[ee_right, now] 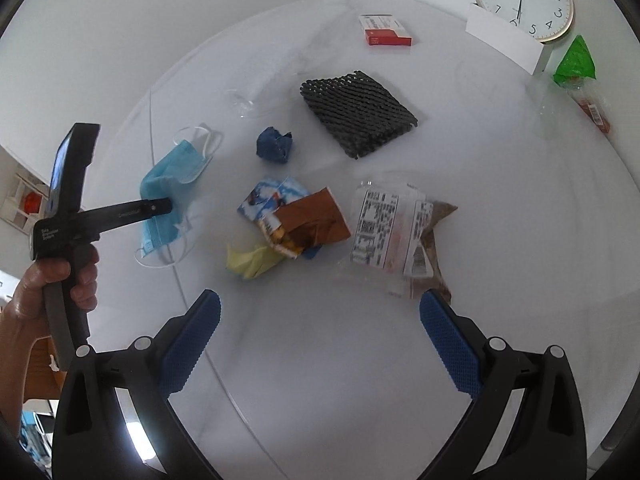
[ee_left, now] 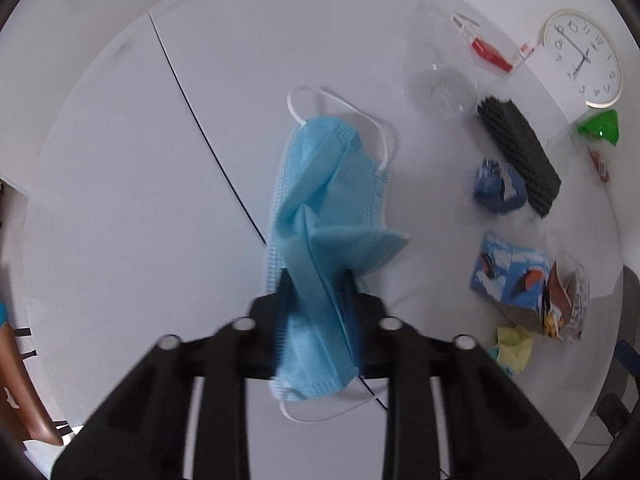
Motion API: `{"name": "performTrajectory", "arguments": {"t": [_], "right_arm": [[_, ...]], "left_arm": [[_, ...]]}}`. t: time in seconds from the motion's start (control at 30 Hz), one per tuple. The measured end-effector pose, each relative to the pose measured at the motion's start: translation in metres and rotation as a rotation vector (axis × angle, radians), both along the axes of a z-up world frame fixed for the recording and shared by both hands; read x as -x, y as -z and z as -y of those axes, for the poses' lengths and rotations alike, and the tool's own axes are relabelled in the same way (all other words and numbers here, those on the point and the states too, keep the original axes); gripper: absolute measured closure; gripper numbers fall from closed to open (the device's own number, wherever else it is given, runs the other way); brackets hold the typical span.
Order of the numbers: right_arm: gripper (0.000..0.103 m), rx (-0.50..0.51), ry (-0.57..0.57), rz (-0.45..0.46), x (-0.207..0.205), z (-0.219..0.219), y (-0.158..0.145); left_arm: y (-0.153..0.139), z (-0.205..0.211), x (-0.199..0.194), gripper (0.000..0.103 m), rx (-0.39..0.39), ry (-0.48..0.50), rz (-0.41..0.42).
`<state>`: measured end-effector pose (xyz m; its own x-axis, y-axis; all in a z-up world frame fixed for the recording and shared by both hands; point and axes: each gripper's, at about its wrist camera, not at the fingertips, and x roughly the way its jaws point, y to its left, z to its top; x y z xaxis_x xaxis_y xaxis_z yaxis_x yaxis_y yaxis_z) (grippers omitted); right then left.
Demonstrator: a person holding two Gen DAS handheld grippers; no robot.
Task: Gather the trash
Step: 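Grasp the blue face mask with the left tool and lift it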
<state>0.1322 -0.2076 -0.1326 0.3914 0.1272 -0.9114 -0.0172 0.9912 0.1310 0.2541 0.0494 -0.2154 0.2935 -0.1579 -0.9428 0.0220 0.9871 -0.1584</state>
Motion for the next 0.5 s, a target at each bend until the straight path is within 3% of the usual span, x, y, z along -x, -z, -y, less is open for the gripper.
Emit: {"name": "performTrajectory", "arguments": {"t": [0.13, 0.33, 0.5], "right_arm": [[0.004, 0.009, 0.037, 0.024, -0.009, 0.009, 0.001], [0.004, -0.048, 0.221, 0.013, -0.025, 0.047, 0.016], [0.006, -0.05, 0.279, -0.001, -0.038, 0.064, 0.03]], "left_arm": [[-0.006, -0.003, 0.005, 0.095, -0.003, 0.006, 0.015], [-0.027, -0.006, 0.02, 0.096, -0.008, 0.029, 0.06], [-0.048, -0.018, 0.048, 0.096, -0.013, 0.028, 0.095]]}}
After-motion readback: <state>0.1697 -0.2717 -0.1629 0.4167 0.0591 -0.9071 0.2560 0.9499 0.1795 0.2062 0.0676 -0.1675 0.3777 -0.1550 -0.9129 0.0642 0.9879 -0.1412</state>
